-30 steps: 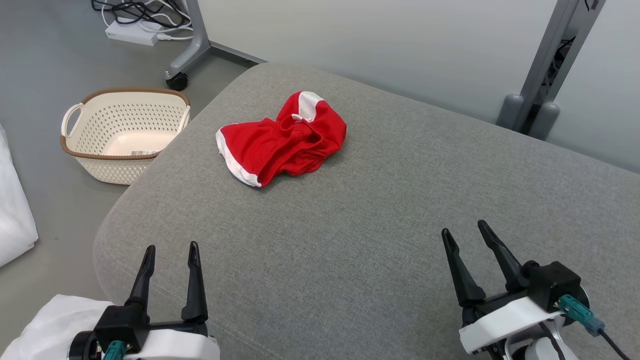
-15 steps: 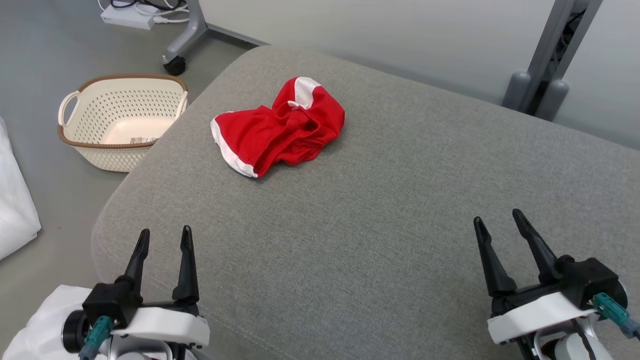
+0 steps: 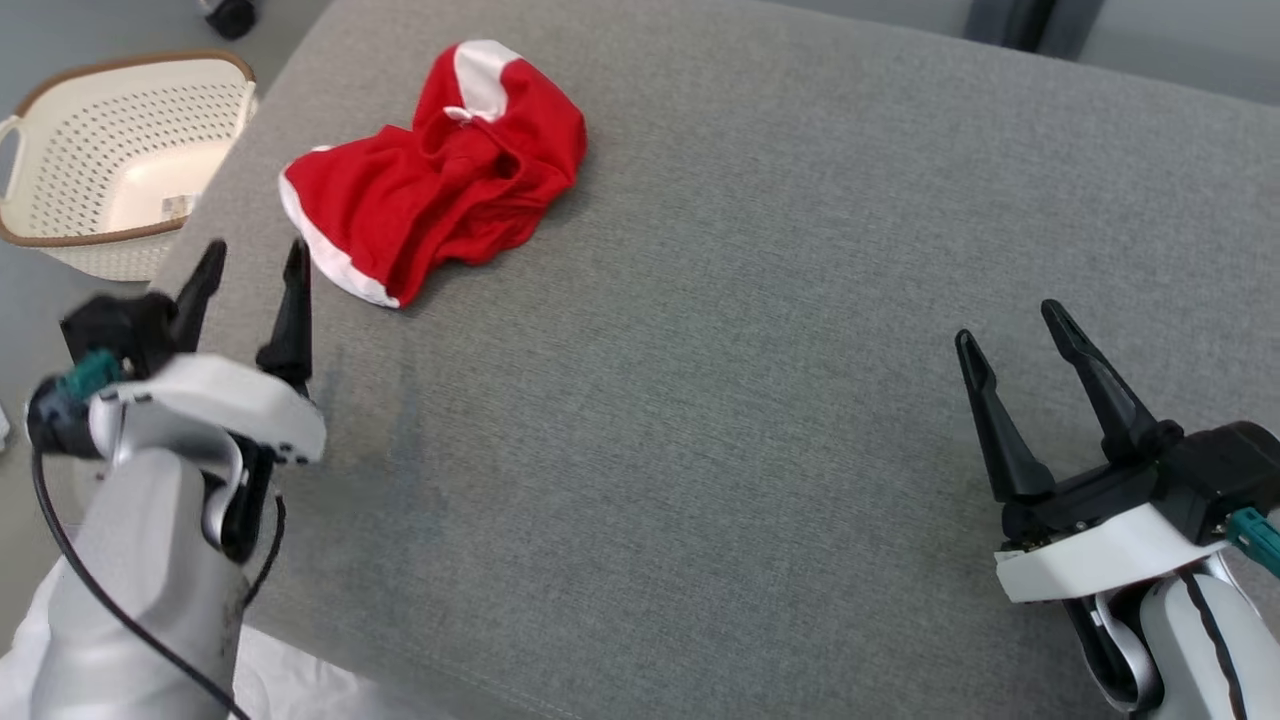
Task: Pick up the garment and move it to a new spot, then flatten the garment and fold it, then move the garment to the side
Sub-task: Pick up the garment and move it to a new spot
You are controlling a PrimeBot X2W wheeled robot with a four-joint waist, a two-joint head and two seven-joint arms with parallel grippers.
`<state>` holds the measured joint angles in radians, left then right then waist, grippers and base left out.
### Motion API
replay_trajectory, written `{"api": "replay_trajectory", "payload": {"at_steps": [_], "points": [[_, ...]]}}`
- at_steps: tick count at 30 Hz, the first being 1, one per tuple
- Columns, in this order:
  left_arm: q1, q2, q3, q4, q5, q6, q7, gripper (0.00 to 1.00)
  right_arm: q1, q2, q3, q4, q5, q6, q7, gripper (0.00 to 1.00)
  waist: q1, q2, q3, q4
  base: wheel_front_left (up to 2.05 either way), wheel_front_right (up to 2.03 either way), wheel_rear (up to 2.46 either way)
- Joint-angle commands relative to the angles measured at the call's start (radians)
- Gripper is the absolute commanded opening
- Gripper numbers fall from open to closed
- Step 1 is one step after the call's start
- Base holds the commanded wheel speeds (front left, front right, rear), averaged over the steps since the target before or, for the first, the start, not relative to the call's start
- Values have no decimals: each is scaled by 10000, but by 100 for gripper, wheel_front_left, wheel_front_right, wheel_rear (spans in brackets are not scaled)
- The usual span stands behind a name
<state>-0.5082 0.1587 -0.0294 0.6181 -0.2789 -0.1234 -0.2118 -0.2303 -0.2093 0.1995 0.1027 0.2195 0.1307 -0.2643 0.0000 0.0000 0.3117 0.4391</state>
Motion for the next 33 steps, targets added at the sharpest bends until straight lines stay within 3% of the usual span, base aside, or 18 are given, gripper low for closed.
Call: {"api": "replay_trajectory", "payload": {"at_steps": [1,10,15,22,30,31,32,33], "points": [[-584,143,-195,204,-144,-75,144,100,-153,-116,-2,-84,22,3,-9,100,0,0,523,-495,0,0,0],[-2882,1618,-2765,1120,-1630,-68,1824,100,-655,-247,248,-144,96,3,-9,100,0,0,1319,-1195,0,0,0],[-3715,2102,-3577,1842,-2210,-70,2594,100,-956,-182,401,-87,128,3,-9,100,0,0,1570,-1674,0,0,0],[-4530,2274,-3921,3105,-2652,-71,3302,100,-1123,-66,411,-128,182,3,-9,100,0,0,1924,-2193,0,0,0],[-5076,2085,-4063,4523,-2648,-19,3474,100,-1243,-55,429,-116,192,3,-9,100,0,0,2142,-2465,0,0,0],[-5114,2040,-4050,4644,-2695,-22,3438,66,-1250,-52,415,-98,189,3,-9,100,0,0,2138,-2473,0,0,0],[-5168,2006,-4056,4744,-2723,-26,3388,24,-1252,-47,401,-86,185,3,-9,100,0,0,2132,-2475,0,0,0],[-5211,1988,-4045,4838,-2746,-27,3291,0,-1250,-39,386,-69,178,3,-9,100,0,0,2124,-2473,0,0,0]]}}
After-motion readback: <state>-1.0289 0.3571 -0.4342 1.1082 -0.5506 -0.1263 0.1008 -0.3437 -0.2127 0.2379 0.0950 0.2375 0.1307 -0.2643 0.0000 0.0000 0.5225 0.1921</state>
